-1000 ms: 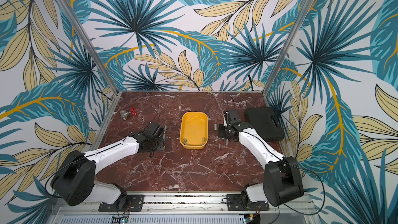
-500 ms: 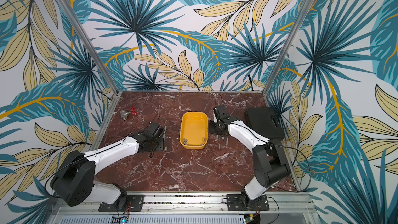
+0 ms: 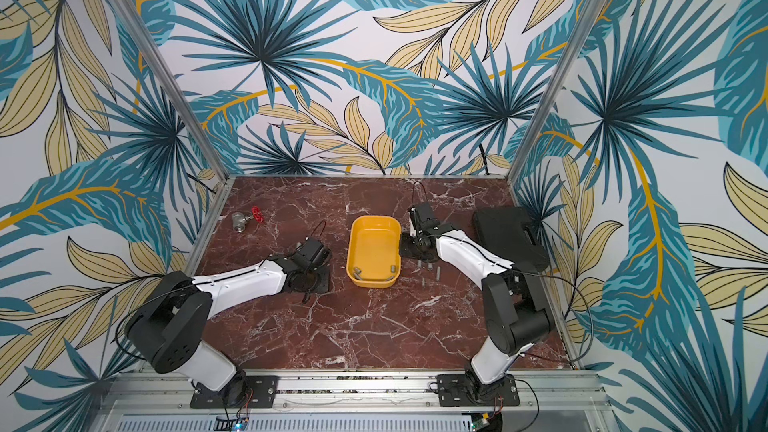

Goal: Take out the socket from the storage box
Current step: Pick up the socket head at the center of the board.

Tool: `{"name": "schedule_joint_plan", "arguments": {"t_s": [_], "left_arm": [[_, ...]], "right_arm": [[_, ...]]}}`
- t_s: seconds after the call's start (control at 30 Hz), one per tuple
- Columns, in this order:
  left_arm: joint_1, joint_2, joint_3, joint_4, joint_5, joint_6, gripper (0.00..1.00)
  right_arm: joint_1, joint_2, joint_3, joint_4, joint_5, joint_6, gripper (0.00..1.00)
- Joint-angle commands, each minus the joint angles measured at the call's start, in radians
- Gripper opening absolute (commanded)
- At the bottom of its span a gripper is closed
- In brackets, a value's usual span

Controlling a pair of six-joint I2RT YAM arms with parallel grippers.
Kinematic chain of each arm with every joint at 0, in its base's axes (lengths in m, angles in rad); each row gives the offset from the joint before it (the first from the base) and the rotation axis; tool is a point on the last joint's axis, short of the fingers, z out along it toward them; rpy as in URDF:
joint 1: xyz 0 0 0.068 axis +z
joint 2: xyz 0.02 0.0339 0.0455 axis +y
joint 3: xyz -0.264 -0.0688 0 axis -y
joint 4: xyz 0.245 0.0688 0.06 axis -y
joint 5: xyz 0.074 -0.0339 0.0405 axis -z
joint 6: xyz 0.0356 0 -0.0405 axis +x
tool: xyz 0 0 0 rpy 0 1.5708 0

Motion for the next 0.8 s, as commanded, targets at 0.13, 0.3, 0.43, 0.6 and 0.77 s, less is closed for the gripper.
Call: {"name": "schedule_joint_plan", "arguments": {"t_s": [0.13, 0.3, 0.43, 0.6, 0.77], "left_arm": [[-0.004, 0.056, 0.057, 0.008, -0.003, -0.002, 0.37], [-0.006, 0.052, 0.044, -0.029, -0.033, -0.007, 0.29], [-0.006, 0.017, 0.017, -0.053, -0.063, -0.014, 0.24], [-0.001, -0.032, -0.004, -0.084, -0.096, -0.016, 0.19], [0.059, -0.118, -0.003, -0.116, -0.108, 0.015, 0.18]], "right_arm": [[0.005, 0.010, 0.013, -0.003, -0.007, 0.007, 0.34], [0.006, 0.010, 0.012, -0.002, -0.006, 0.007, 0.34], [0.004, 0.009, 0.010, -0.001, -0.009, 0.009, 0.34], [0.004, 0.010, 0.009, -0.001, -0.014, 0.009, 0.33], [0.004, 0.003, 0.007, -0.005, -0.014, 0.007, 0.33]]}}
